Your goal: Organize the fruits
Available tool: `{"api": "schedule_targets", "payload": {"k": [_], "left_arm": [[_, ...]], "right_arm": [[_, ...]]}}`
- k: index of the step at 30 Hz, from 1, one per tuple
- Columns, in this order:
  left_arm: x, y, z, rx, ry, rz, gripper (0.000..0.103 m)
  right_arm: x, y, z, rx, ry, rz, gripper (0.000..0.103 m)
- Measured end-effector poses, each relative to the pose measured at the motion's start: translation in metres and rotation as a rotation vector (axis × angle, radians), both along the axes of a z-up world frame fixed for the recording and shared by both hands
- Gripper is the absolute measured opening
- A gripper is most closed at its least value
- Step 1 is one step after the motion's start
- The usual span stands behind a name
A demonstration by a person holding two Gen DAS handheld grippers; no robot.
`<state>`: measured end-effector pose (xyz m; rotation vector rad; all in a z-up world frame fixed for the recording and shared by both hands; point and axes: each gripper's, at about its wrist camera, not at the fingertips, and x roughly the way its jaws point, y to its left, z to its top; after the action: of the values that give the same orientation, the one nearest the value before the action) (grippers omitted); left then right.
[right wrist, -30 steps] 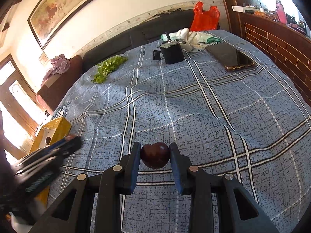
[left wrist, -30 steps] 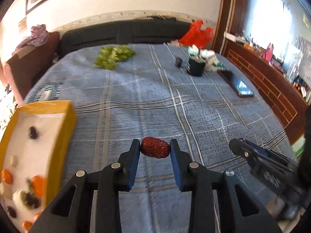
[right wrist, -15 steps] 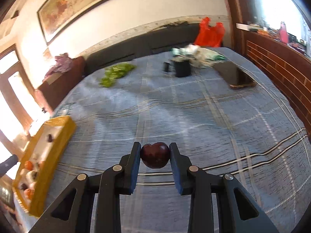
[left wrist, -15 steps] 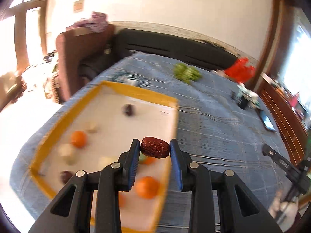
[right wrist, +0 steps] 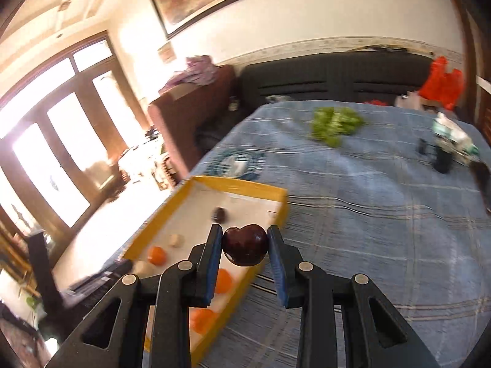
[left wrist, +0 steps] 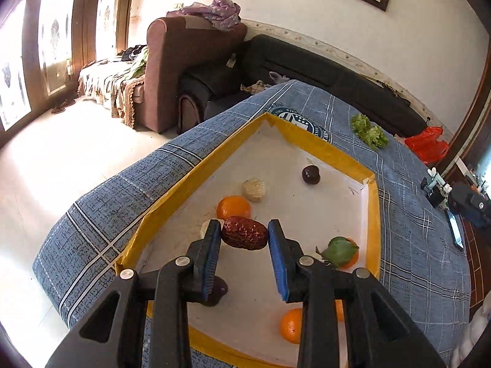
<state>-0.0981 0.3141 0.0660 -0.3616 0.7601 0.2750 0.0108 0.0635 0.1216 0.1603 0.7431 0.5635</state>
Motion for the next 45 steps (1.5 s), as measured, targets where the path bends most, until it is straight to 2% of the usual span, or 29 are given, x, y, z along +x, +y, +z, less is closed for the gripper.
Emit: {"api": "schedule_targets", "payload": {"k": [3, 7, 14, 16, 18, 20, 24, 27, 28, 30, 32, 35, 45], "left_arm": [[0.004, 0.006, -0.009, 0.001, 0.016, -0.002, 0.031], [0.012, 0.011, -0.021, 0.009, 0.034, -0.010, 0.031], [0.018, 0.004, -0.020, 0.054, 0.019, -0.019, 0.031], [0.017, 0.004, -0.020, 0.047, 0.012, -0.025, 0.036], [0.017, 0.004, -0.021, 0.026, 0.002, -0.030, 0.050], [0.013, 0.005, -0.018, 0.028, -0.006, -0.020, 0.058], [0.004, 0.006, -0.010, 0.024, -0.025, -0.008, 0.064], [-0.005, 0.001, -0.001, 0.053, -0.038, 0.009, 0.065], [-0.009, -0.003, 0.003, 0.079, -0.041, 0.023, 0.066], [-0.016, -0.010, 0.011, 0.134, -0.048, 0.053, 0.077], [-0.023, -0.021, 0.019, 0.203, -0.056, 0.089, 0.083], [-0.032, -0.039, 0.032, 0.269, -0.084, 0.097, 0.088], [-0.049, -0.097, 0.053, 0.332, -0.110, 0.020, 0.089]], "right_arm": [[0.009, 0.043, -0.009, -0.034, 0.029, 0.088, 0.033], [0.022, 0.090, -0.045, -0.098, 0.106, 0.169, 0.034], [0.044, 0.126, -0.093, -0.160, 0.213, 0.200, 0.034], [0.043, 0.132, -0.100, -0.183, 0.219, 0.205, 0.034], [0.044, 0.135, -0.103, -0.194, 0.222, 0.209, 0.034], [0.045, 0.136, -0.104, -0.193, 0.220, 0.204, 0.036], [0.043, 0.130, -0.096, -0.171, 0.207, 0.194, 0.050], [0.039, 0.121, -0.086, -0.154, 0.186, 0.184, 0.051], [0.035, 0.116, -0.082, -0.144, 0.180, 0.181, 0.051], [0.026, 0.104, -0.074, -0.129, 0.162, 0.169, 0.052], [0.017, 0.090, -0.068, -0.121, 0.141, 0.155, 0.055], [-0.001, 0.066, -0.062, -0.128, 0.098, 0.117, 0.058], [-0.044, -0.006, -0.049, -0.110, 0.029, 0.010, 0.063]]}}
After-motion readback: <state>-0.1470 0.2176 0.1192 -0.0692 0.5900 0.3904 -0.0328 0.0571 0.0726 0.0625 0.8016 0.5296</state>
